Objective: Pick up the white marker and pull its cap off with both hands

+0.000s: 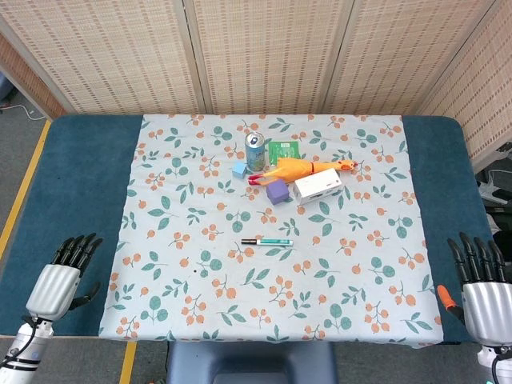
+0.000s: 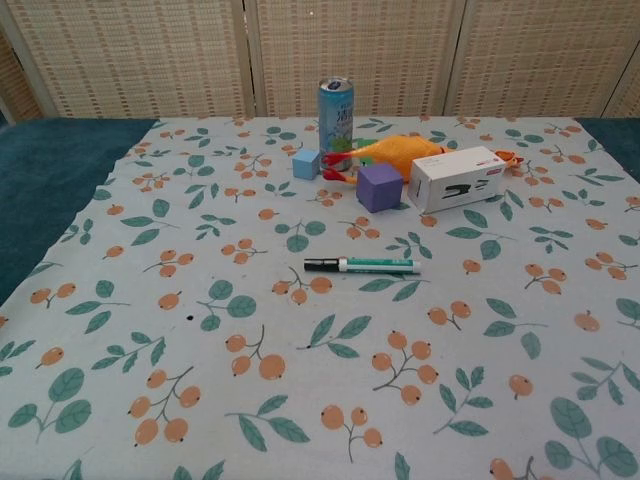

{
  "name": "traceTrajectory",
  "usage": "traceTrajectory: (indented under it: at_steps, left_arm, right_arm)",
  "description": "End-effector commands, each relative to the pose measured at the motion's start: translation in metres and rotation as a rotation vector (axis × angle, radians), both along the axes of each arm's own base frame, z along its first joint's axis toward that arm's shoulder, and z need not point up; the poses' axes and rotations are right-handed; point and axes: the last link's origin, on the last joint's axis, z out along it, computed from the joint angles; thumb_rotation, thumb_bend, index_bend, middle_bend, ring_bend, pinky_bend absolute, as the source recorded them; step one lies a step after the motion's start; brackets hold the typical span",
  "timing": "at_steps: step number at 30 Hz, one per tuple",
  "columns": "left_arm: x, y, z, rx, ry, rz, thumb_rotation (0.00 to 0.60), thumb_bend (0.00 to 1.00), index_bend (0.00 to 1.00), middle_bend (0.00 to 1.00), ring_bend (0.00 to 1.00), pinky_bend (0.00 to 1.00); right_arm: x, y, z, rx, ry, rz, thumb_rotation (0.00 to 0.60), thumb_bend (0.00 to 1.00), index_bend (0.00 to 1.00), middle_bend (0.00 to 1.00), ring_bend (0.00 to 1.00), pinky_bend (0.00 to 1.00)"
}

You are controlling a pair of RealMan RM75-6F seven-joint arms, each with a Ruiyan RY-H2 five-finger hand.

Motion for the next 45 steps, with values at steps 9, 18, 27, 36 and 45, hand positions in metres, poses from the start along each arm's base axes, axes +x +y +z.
traceTrajectory:
  at_steps: [9,18,27,36,45]
  left_arm:
    - [0.002,0.003,-0.001,-0.017,-0.019,-0.001,0.6,0.36,0.0,0.0,0.0,0.07]
    - [0.002,0.002,0.002,-0.033,-0.028,0.001,0.6,0.37,0.0,0.0,0.0,0.07]
    - [-0.002,0.001,0.006,-0.032,-0.033,0.018,0.6,0.37,0.0,0.0,0.0,0.07]
    - [-0.003,0.002,0.008,-0.036,-0.033,0.024,0.6,0.38,0.0,0.0,0.0,0.07]
    - [-0.005,0.003,0.008,-0.043,-0.033,0.035,0.6,0.39,0.0,0.0,0.0,0.07]
  right_arm:
    - [0.04,-0.051,-0.05,0.144,-0.051,0.15,0.6,0.12,0.03,0.05,0.0,0.0]
    - [0.133,-0.138,-0.125,0.4,0.001,0.125,0.6,0.13,0.2,0.23,0.0,0.0]
    - [0.184,-0.165,-0.199,0.452,0.114,0.144,0.6,0.15,0.35,0.33,0.0,0.0]
    - [0.201,-0.179,-0.247,0.46,0.168,0.103,0.6,0.19,0.38,0.35,0.0,0.0]
    - [0.197,-0.187,-0.265,0.46,0.194,0.057,0.6,0.22,0.39,0.36,0.01,0.0]
